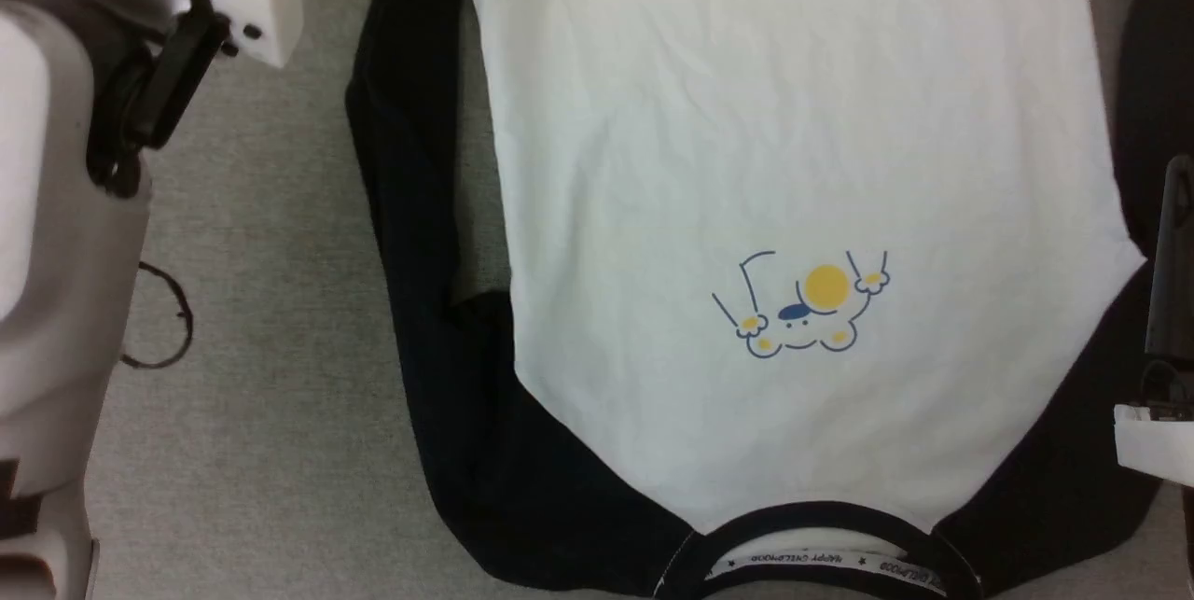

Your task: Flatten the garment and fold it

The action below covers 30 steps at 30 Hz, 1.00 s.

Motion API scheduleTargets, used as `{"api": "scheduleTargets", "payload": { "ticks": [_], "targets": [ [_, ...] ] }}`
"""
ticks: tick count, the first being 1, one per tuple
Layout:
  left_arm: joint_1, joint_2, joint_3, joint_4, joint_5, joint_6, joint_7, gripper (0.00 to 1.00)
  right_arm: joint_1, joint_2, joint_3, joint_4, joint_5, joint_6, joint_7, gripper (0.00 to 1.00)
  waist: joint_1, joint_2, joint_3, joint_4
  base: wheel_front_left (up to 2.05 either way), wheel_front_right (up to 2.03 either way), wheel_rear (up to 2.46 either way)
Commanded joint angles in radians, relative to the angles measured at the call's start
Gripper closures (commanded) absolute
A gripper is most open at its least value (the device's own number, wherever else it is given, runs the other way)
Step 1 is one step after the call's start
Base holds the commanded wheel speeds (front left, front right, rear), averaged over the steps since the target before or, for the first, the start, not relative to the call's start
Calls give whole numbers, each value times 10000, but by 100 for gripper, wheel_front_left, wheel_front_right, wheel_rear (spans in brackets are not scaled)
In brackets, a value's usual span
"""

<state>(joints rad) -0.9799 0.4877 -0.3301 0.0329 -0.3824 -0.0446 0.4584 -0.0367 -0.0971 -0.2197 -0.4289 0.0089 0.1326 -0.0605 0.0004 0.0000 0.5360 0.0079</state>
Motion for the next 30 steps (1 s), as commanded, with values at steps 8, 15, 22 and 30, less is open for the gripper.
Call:
{"api": "scheduleTargets", "payload": {
  "ticks": [8, 15, 22, 30],
  "targets": [
    [-734, 117, -561, 1509, -333, -425, 1430, 0, -371, -174, 66, -100, 156, -19, 59, 0, -4, 0, 1445, -279, 0, 0, 0],
    [-702, 471, -702, 1812, -499, -506, 2196, 0, -423, -182, -32, -159, 209, -19, 108, 0, -4, 0, 1708, -434, 0, 0, 0],
    [-320, 508, -761, 2040, -858, -450, 2752, 100, -521, -327, -159, -88, 311, -19, 135, 0, -4, 0, 1834, -525, 0, 0, 0],
    [29, 502, -571, 1881, -1315, -417, 2662, 100, -557, -363, -260, 71, 291, -19, 161, 0, -4, 0, 1538, -480, 0, 0, 0]
  ]
}}
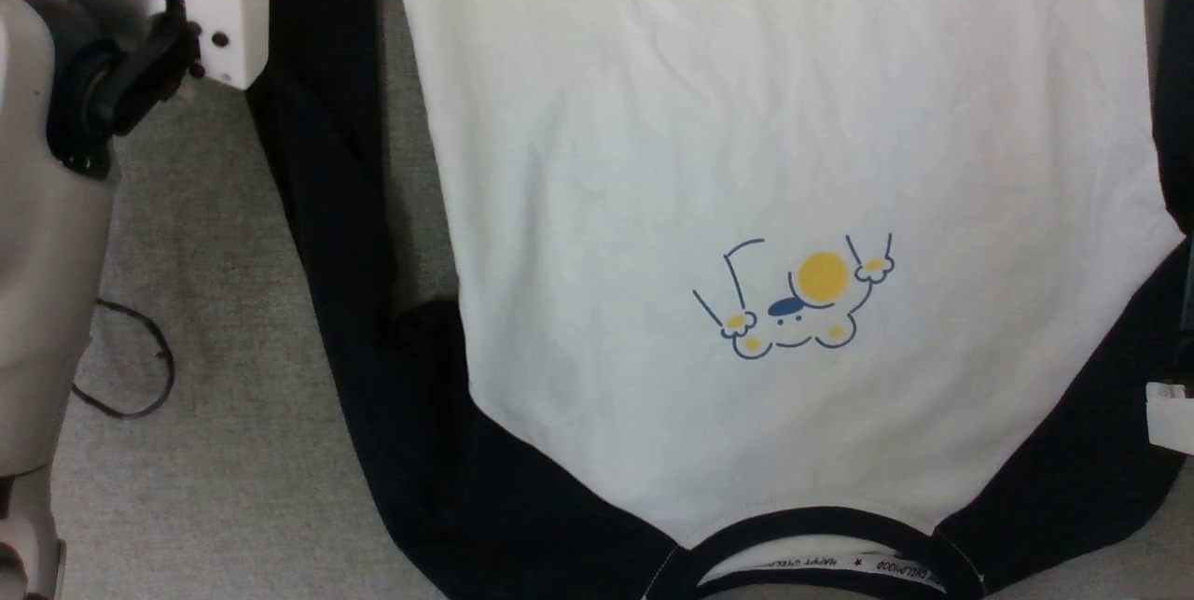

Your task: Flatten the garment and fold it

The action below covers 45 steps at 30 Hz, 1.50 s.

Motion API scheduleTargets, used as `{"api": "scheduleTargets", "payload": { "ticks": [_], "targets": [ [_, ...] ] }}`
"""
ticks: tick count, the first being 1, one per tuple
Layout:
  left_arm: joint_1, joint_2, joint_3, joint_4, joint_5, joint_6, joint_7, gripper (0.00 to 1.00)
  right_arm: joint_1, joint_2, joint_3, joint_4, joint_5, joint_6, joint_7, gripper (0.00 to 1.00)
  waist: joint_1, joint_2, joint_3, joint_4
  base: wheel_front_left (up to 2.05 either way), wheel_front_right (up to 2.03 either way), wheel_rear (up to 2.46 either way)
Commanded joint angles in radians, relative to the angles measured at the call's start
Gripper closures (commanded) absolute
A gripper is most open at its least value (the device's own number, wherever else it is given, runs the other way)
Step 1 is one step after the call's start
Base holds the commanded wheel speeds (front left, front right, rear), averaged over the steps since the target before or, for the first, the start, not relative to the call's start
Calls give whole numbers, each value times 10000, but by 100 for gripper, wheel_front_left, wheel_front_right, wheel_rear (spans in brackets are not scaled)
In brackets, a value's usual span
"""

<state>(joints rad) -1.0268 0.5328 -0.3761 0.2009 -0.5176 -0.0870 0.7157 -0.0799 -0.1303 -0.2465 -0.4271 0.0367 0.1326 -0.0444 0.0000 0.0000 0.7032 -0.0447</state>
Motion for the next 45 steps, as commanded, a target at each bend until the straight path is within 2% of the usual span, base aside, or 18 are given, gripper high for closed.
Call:
{"api": "scheduleTargets", "payload": {
  "ticks": [1, 10, 14, 22, 31, 40, 45],
  "targets": [
    [499, 37, -61, 158, 37, 30, -81, 100, -116, -25, 32, 93, 11, -19, -16, 0, 0, 0, -244, 66, 0, 0, 0],
    [796, -231, 706, -144, -263, 195, -2240, 100, 117, 118, 295, 432, -76, -19, 4, 0, 0, 0, -1824, 232, 0, 0, 0],
    [1434, -58, 1224, -458, -712, 205, -2757, 100, 358, 280, 379, 554, -144, -19, 85, 0, 0, 0, -2761, 242, 0, 0, 0],
    [3434, 1063, 2642, -1188, -1617, 446, -2890, 100, 1034, 632, 411, 584, -305, -19, 319, 0, 0, 0, -4246, 388, 0, 0, 0],
    [6115, 2043, 4454, -2269, -2422, 1121, -2666, 100, 1492, 785, 399, 484, -309, -19, 458, 0, 0, 0, -5113, 755, 0, 0, 0],
    [8223, 2039, 5416, -3033, -2852, 1521, -2569, 100, 1721, 798, 350, 575, -34, -19, 530, 0, 0, 0, -5583, 860, 0, 0, 0],
    [8649, 1520, 5590, -3559, -3314, 1748, -2590, 100, 1790, 799, 199, 499, 23, -19, 588, 0, 0, 0, -5763, 871, 0, 0, 0]
  ]
}}
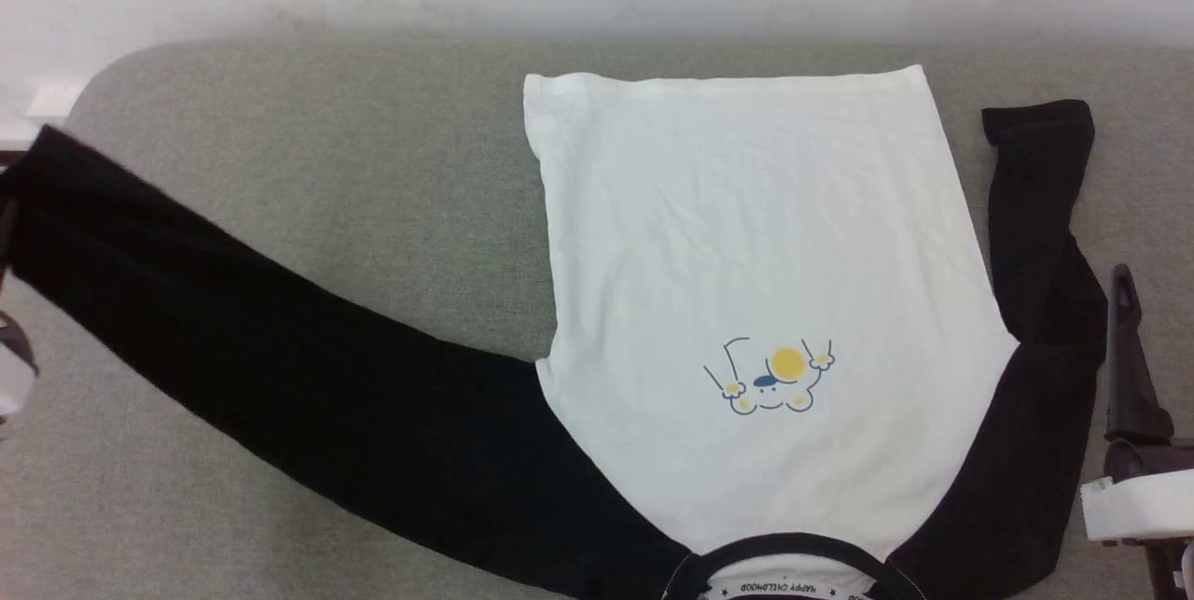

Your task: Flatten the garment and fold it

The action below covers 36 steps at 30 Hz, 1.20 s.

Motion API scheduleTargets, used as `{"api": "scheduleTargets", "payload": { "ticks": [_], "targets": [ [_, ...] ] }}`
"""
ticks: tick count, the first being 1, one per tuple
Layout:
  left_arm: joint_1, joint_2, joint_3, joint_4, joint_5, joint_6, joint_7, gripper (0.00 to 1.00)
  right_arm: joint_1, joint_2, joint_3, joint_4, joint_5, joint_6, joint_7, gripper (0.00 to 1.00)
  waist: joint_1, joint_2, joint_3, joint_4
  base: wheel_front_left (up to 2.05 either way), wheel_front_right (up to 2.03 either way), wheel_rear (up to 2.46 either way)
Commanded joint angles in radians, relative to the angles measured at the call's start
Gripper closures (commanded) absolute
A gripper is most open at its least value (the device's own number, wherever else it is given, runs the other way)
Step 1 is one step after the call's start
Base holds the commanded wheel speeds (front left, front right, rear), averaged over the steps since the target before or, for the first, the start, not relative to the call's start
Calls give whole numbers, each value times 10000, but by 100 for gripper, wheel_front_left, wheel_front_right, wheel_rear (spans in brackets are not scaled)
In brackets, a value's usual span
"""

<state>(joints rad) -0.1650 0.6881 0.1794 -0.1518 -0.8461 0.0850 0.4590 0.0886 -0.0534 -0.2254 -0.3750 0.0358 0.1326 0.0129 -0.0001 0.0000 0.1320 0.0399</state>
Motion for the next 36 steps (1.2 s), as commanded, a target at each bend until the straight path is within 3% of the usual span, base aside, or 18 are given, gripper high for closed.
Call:
{"api": "scheduleTargets", "payload": {
  "ticks": [1, 5, 10, 17, 24, 30, 36],
  "targets": [
    [-28, -164, 28, -211, -138, 116, -2, 100, 105, 30, -69, -50, 14, -19, 33, 0, 1, 0, -80, 26, 0, 0, 0],
    [-599, -487, -478, -1078, -201, 419, 245, 100, 60, 30, -420, -231, -114, -19, 150, 0, 1, 0, -173, 27, 0, 0, 0],
    [-2086, -1188, -2139, -2066, 94, 917, 941, 100, -35, 31, -1024, -463, -223, -19, 291, 0, 1, 0, -215, 16, 0, 0, 0],
    [-4551, -3645, -5178, -2105, 375, 1814, 2076, 100, -321, 31, -1673, -724, -270, -19, 397, 0, 1, 0, -219, -265, 0, 0, 0],
    [-5968, -5926, -7119, -810, 467, 2060, 2119, 100, -503, 31, -2017, -800, -141, -19, 360, 0, 1, 0, 150, -886, 0, 0, 0],
    [-6314, -6355, -8605, 852, 498, 1966, 867, 100, -573, 31, -2147, -650, 99, -19, 232, 0, 1, 0, 770, -1478, 0, 0, 0],
    [-6351, -6375, -10398, 2144, -1270, 2460, -1368, 100, -866, 31, -2045, -423, 159, -19, 61, 0, 1, 0, 1411, -2129, 0, 0, 0]
  ]
}}
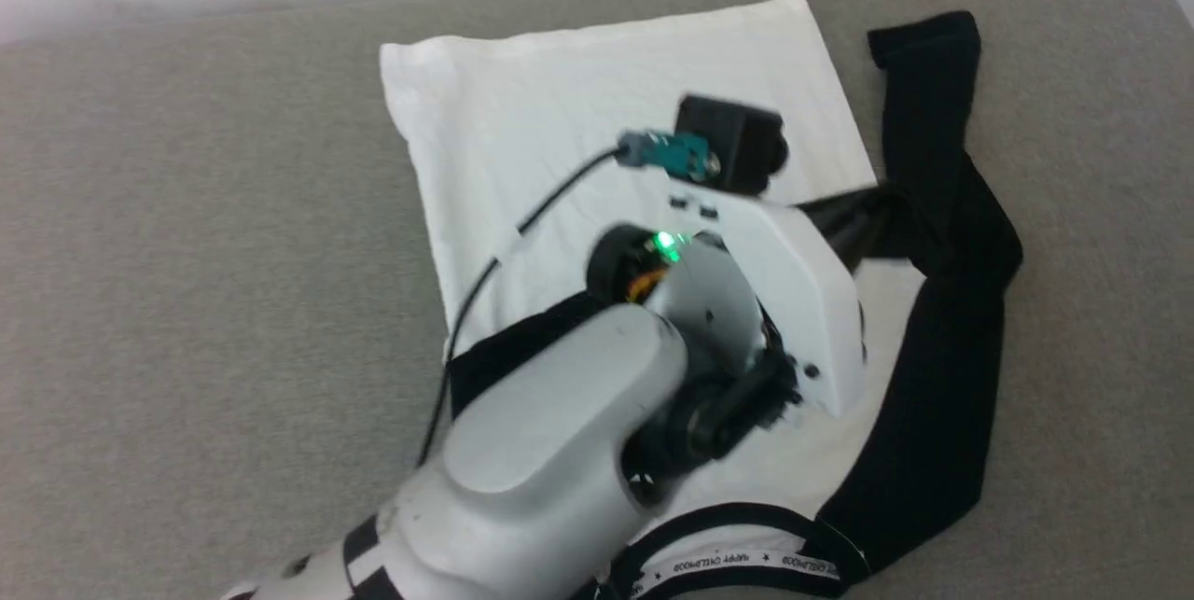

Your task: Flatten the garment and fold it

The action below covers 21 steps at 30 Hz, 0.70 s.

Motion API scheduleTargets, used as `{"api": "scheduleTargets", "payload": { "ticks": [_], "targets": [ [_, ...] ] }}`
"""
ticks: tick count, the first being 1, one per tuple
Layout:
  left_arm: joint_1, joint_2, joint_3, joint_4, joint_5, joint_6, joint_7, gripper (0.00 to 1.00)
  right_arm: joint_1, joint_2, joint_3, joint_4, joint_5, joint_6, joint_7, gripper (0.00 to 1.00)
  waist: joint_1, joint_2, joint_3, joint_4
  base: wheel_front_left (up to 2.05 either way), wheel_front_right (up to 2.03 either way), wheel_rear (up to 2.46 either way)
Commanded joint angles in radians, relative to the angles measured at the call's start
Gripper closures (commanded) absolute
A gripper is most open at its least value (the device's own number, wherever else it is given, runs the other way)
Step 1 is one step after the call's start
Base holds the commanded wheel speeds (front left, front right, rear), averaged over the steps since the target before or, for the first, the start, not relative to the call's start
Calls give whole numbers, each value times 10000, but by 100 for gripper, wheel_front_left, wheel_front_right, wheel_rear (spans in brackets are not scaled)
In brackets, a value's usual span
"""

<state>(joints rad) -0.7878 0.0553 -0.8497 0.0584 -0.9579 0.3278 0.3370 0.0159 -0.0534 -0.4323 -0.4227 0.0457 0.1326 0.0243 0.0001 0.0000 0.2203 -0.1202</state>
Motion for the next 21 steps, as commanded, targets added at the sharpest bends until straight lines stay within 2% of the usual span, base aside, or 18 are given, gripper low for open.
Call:
{"api": "scheduleTargets", "payload": {
  "ticks": [1, 6, 11, 15, 21],
  "targets": [
    [-181, -47, -427, 181, -552, 107, -511, 100, -185, 31, 53, 103, 70, -19, -73, 0, -1, 0, 643, -637, 0, 0, 0],
    [-791, -49, -1992, 739, -2327, 322, -2171, 100, -397, 31, 250, 430, 184, -19, -217, 0, -1, 0, 1110, -1056, 0, 0, 0],
    [-1740, -49, -3711, 2148, -2503, 562, -2948, 100, -589, 32, 514, 722, 279, -19, -401, 0, -1, 0, 1505, -1430, 0, 0, 0],
    [-1831, -50, -4263, 3443, -1851, 441, -2453, 100, -733, 32, 683, 967, 310, -19, -538, 0, -1, 0, 1685, -1677, 0, 0, 0],
    [-808, -50, -4301, 4491, 606, -357, -574, 100, -793, 32, 786, 1244, 368, -19, -689, 0, -1, 0, 1834, -1853, 0, 0, 0]
  ]
}}
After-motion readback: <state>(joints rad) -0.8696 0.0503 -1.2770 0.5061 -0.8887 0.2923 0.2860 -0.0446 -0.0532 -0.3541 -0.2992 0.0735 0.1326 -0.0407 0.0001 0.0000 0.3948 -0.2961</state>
